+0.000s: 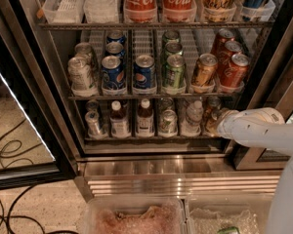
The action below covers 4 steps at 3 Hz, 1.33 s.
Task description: Pick orange can from bottom shelf of fridge
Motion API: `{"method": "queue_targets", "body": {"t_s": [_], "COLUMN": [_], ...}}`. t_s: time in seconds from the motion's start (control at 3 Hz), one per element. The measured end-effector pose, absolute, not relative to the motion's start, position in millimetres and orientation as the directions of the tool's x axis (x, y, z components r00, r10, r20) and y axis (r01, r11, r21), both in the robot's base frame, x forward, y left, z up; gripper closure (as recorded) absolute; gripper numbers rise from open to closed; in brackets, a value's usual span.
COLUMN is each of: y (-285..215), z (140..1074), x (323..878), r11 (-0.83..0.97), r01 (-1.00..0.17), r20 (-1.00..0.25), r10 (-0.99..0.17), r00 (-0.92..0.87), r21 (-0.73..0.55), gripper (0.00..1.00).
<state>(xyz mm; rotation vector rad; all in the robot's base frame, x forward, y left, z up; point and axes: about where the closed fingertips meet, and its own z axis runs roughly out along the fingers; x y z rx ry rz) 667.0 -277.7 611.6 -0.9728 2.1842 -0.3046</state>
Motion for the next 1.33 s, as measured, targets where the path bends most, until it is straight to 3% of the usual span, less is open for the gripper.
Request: {"method": "queue_targets", "body": {"t_s": [0.33, 0.67, 1.33], "y": [-277.7, -277.7, -268.7], "z": [611.6, 611.6, 636.4], "x": [667.0, 667.0, 658.0], "r11": [0.688, 0.688, 0.785], "r01": [-0.554, -0.554, -0.481], "r20": [-0.516, -0.516, -0.673], "r10": [-0.722, -0.722, -0.6], "r00": [-0.46, -0.46, -0.432], "r21": [-0.469, -0.469, -0.391], "gripper": [0.89, 1.0, 1.0]}}
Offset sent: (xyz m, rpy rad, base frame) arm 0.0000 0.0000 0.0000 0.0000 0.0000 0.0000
